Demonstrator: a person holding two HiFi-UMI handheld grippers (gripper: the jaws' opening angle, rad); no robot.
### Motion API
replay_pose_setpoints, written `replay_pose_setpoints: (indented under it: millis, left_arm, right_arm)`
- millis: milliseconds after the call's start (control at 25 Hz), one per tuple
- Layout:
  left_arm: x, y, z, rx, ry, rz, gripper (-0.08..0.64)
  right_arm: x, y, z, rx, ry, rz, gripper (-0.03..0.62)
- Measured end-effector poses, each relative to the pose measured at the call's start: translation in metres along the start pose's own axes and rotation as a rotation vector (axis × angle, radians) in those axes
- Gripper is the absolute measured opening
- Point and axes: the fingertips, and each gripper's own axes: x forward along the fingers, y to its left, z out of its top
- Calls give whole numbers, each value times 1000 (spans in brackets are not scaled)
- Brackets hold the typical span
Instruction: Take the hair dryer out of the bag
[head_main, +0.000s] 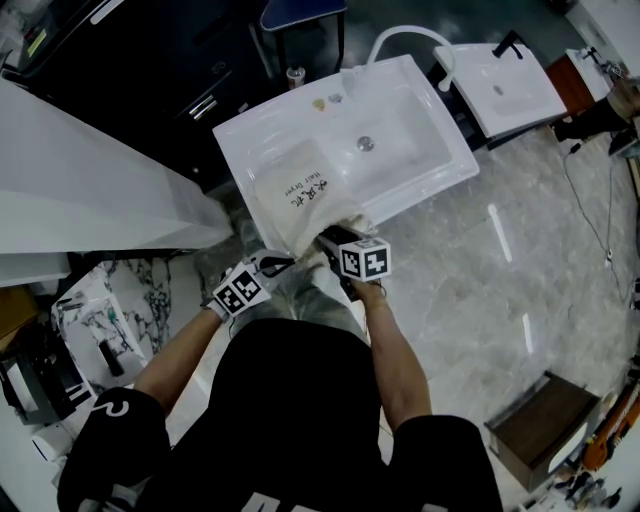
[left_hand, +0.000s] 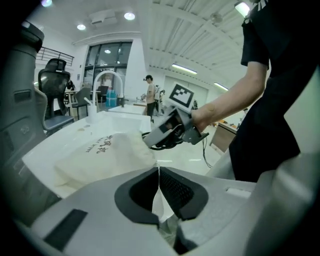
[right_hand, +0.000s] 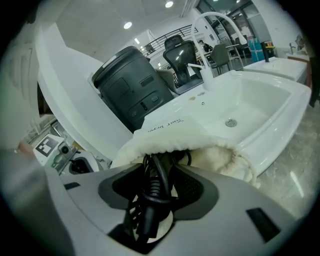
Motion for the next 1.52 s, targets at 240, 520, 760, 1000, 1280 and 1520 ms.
replay_pose_setpoints:
  millis: [240, 520, 760, 1000, 1280, 1520]
  left_arm:
    - [1, 14, 7, -12, -12, 37, 6]
    - [4, 21, 17, -23, -17, 42, 6]
    - [2, 34, 17, -29, -16, 89, 6]
    - [9, 51, 20, -49, -5, 138, 6]
    - [10, 63, 29, -52, -22, 170, 6]
    - [8, 68, 20, -66, -10, 190, 6]
  right_arm:
    - [-25, -1, -19, -19, 4, 19, 190]
    - [-56, 0, -29, -63, 2, 14, 189]
    - [-89, 2, -42, -73, -14, 21, 189]
    - [-122, 3, -44, -64, -54, 31, 189]
    - [-157, 13, -35, -37, -134, 58, 189]
    - [-175, 16, -1, -62, -222, 70, 189]
